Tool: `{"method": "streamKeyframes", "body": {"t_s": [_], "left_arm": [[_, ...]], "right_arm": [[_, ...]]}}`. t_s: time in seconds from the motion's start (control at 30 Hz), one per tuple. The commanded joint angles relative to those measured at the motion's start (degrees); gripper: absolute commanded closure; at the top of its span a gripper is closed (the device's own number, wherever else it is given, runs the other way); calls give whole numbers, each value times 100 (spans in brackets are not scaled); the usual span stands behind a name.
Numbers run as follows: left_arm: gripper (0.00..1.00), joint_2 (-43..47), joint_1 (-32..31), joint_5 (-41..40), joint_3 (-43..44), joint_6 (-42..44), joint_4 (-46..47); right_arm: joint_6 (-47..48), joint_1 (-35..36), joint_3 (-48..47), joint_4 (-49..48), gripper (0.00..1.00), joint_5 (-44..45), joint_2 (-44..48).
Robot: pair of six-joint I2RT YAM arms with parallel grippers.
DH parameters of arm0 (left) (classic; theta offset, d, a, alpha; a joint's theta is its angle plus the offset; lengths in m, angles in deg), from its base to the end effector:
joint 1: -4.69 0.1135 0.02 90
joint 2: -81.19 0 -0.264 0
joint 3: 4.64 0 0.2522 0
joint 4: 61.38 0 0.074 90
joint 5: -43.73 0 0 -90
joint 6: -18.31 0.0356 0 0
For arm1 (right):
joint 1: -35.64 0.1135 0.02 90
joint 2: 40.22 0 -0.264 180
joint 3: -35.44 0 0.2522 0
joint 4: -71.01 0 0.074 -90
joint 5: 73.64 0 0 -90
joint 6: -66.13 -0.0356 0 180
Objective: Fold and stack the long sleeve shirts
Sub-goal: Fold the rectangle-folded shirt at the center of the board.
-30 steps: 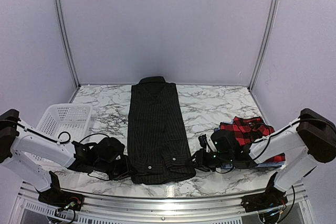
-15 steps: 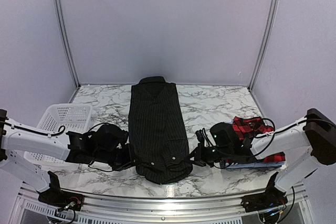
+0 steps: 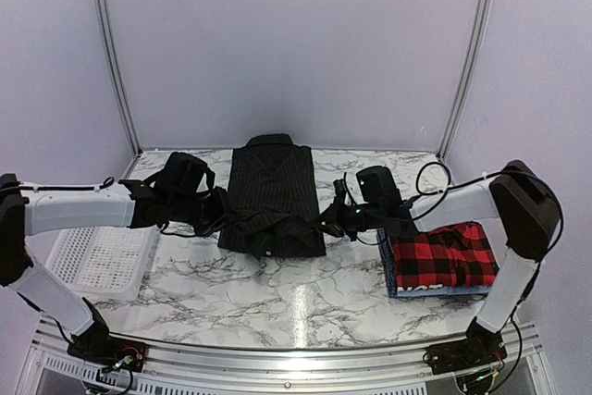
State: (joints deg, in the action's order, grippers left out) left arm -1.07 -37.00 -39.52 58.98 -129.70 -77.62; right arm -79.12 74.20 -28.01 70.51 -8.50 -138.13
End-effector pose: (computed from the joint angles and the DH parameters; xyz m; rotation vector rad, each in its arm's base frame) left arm 0.2310 -0.2114 0.2320 -0.2675 2.3859 -1.0485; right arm 0.2663 0.2314 0.1729 0.0710 2.4589 1.3173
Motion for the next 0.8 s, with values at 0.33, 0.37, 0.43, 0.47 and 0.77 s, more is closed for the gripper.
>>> {"method": "streamKeyframes", "body": {"t_s": [0.33, 0.37, 0.43, 0.47, 0.77], "left_arm": [[100, -2291, 1425, 879, 1810, 1000, -104], [100, -2369, 1445, 923, 1894, 1013, -104], [100, -2479, 1472, 917, 1980, 1038, -105], [100, -2529, 1485, 932, 2009, 1042, -104], [100, -2757, 1550, 980, 2140, 980, -44]], "right_arm": [[192, -954, -2438, -115, 100, -590, -2200], [175, -975, -2466, -120, 100, -586, -2238], [212, -1012, -2520, -122, 100, -588, -2294], [241, -1029, -2553, -95, 100, -590, -2325], [256, -1113, -2623, -174, 100, -692, -2512]]}}
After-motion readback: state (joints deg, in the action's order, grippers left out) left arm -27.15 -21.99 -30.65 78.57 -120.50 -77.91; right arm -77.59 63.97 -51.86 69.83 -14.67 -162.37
